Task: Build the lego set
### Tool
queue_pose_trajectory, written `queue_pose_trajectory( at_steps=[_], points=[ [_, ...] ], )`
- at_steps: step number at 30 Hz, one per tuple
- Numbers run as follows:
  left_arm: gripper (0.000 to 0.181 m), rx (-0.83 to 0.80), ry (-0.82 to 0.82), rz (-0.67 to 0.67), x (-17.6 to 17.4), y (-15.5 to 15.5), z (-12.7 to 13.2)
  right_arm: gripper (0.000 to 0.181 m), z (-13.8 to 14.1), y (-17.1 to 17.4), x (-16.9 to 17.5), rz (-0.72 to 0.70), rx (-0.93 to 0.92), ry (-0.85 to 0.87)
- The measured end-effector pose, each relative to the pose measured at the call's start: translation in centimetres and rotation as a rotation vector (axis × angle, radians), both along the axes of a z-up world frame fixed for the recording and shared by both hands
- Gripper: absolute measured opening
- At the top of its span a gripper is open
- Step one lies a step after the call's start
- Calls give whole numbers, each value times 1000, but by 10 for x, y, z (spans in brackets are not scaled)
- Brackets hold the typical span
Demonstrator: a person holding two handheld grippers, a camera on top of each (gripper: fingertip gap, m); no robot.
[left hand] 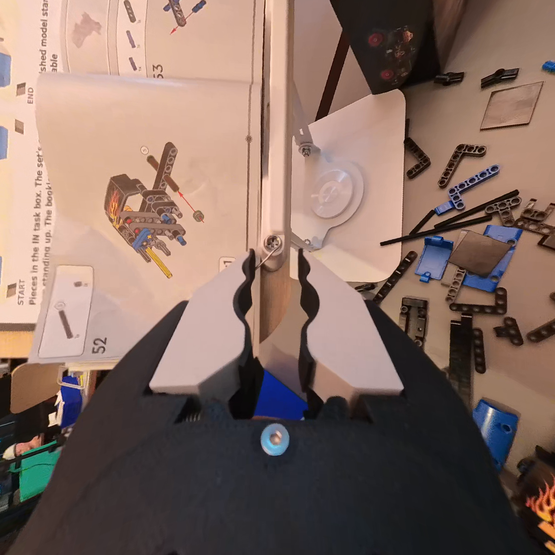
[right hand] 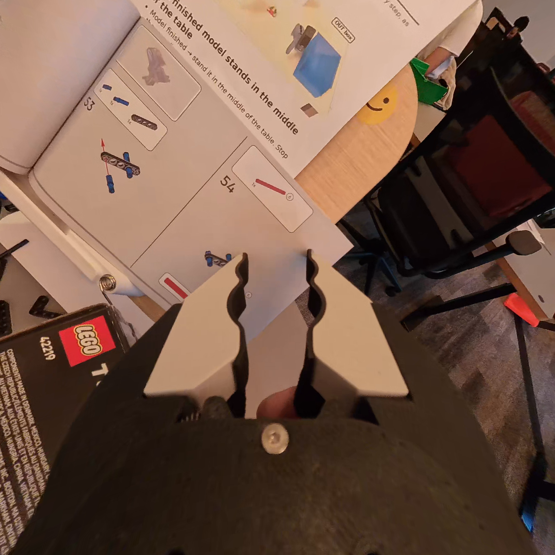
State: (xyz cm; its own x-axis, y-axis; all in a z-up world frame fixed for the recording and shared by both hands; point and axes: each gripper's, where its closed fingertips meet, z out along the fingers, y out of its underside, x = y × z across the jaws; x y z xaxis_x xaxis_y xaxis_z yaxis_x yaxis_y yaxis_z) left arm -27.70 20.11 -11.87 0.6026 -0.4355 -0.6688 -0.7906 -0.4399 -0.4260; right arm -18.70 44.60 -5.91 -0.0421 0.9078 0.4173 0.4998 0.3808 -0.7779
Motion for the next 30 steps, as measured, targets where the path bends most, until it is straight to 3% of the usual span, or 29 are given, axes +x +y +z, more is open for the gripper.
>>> queue_pose_trajectory(
  at_steps=[9,12,16,19,21,30],
  points=[
    [26,-13,-10,51,-4,-17,-20,20,0,-3,-1,2,82,-34],
    [19,29,19,13,0,-20,-9,54,8,-4,-3,3,37,9],
    [18,133,19,-34,8,-14,19,66,4,0,-6,-3,44,-3],
    [25,161,32,-31,6,-8,30,61,4,0,-7,-1,54,-3],
    [30,168,62,1,-4,-4,31,39,5,-2,-7,8,68,3],
    [25,148,18,64,-24,3,14,32,4,-3,-9,13,84,-5]
  ],
)
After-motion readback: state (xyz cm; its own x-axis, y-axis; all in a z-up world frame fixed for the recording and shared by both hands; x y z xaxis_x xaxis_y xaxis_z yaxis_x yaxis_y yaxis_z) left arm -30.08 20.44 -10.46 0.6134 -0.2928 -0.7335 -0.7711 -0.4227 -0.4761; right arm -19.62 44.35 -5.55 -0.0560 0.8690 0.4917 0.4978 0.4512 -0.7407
